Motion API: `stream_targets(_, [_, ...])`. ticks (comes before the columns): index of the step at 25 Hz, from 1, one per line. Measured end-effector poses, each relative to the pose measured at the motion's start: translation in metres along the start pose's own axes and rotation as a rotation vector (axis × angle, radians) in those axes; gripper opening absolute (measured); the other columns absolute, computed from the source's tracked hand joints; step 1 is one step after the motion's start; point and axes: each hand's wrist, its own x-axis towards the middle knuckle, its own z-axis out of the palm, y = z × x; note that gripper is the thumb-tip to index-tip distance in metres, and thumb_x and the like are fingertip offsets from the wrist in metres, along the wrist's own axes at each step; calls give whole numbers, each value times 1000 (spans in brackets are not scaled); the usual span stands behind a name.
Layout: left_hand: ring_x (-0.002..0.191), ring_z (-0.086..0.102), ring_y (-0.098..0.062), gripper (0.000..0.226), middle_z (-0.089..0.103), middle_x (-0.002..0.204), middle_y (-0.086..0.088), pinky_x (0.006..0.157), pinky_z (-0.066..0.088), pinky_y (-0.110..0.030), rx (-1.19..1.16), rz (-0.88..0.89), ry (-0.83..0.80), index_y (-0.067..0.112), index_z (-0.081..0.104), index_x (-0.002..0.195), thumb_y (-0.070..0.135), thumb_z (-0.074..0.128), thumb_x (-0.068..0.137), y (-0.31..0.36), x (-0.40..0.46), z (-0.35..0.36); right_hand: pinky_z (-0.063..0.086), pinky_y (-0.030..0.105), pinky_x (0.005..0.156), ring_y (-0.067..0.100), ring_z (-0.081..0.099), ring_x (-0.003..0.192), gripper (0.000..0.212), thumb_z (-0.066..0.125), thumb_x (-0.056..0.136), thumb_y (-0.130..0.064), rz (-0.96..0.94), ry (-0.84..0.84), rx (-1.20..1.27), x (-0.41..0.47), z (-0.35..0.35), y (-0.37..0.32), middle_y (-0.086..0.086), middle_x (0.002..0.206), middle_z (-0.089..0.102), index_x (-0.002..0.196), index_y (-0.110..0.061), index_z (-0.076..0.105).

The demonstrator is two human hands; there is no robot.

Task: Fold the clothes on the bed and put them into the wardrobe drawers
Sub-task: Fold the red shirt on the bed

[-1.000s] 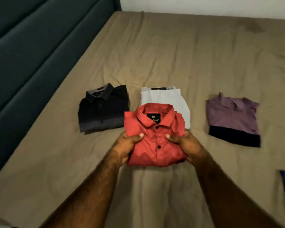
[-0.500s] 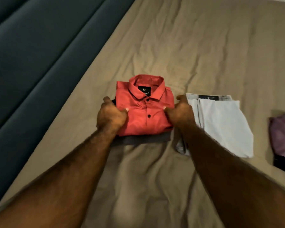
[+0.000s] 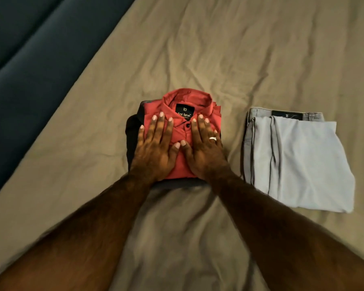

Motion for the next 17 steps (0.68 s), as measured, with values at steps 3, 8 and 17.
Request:
stream_targets(3, [163,4,-28,73,6,176,-11,127,12,-61,-7,6,40,17,12,169,52,31,107,2,5,23,19,51,128,24,13,162,76,26,105,-58,31,13,-15,2,20,10,6,176,13,168,-16,17])
stream_targets(8, [163,5,-28,73,7,176,-13,127,12,-60,26,11,67,14,13,168,48,34,108,1,2,55,14,49,129,24,8,163,75,25,106,-56,31,43,-54,-1,51,24,6,176,8,168,-16,13])
stream_targets(17, [163,5,-27,73,6,176,-10,129,10,-58,-21,-36,22,17,11,169,50,31,107,9,-1,41,16,53,129,23,7,163,75,22,106,-56,16,-17,-39,-4,32,21,6,176,8,168,-15,12])
